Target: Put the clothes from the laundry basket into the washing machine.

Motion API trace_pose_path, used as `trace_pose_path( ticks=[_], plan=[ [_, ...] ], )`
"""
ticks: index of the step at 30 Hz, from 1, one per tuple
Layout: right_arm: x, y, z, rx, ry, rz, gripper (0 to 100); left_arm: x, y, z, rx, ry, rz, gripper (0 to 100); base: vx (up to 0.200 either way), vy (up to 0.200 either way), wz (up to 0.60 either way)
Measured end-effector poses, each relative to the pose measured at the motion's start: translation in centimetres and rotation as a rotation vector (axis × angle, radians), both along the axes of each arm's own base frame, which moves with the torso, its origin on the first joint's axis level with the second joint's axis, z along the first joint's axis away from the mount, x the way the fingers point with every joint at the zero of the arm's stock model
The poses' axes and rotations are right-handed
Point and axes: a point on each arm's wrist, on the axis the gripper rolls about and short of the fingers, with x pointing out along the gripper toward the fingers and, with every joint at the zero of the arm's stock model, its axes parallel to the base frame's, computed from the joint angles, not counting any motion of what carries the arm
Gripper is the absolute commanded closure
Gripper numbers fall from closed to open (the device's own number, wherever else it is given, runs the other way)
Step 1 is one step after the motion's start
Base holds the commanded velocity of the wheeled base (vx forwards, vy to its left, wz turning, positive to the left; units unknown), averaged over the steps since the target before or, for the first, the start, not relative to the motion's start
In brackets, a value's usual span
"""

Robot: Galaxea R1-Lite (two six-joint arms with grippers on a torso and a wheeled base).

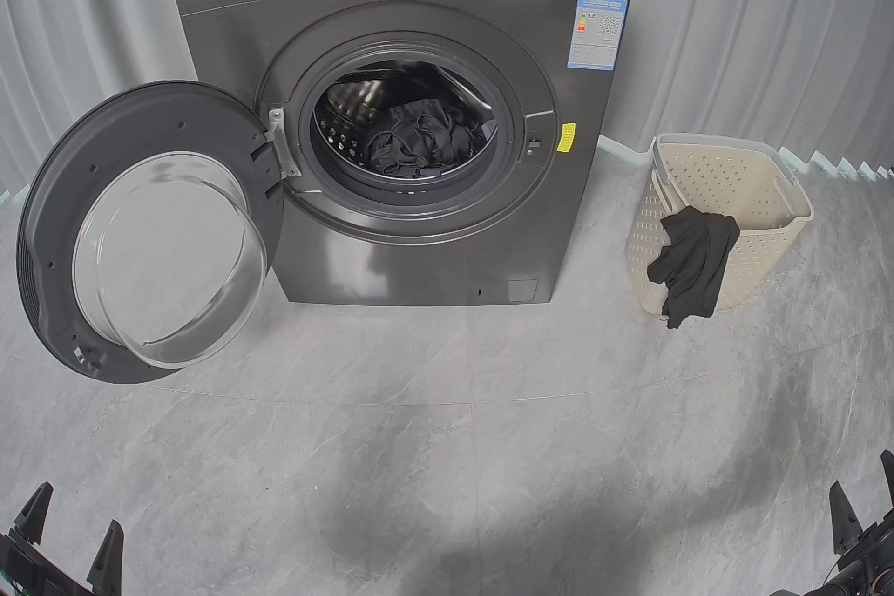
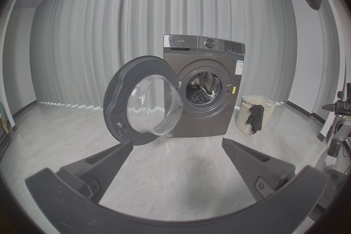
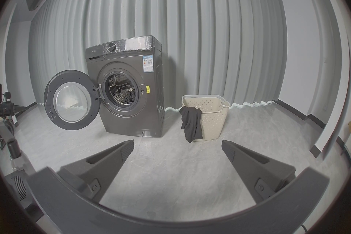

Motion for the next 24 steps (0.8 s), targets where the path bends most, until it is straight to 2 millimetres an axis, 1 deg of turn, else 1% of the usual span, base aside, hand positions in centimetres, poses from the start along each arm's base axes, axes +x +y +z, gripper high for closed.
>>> trace_pose_path(
  ticks=[3,24],
  plan=[
    [0.00,0.00,0.02,0.003,-0.002,0.001,0,-0.01,0.01,-0.01,-0.005,0.000,0.001,0,0.000,0.000,0.00],
    [0.01,0.00,0.01,-0.001,0.001,0.002,0,0.00,0.03,-0.01,-0.003,0.000,0.010,0,0.000,-0.200,0.00]
  ],
)
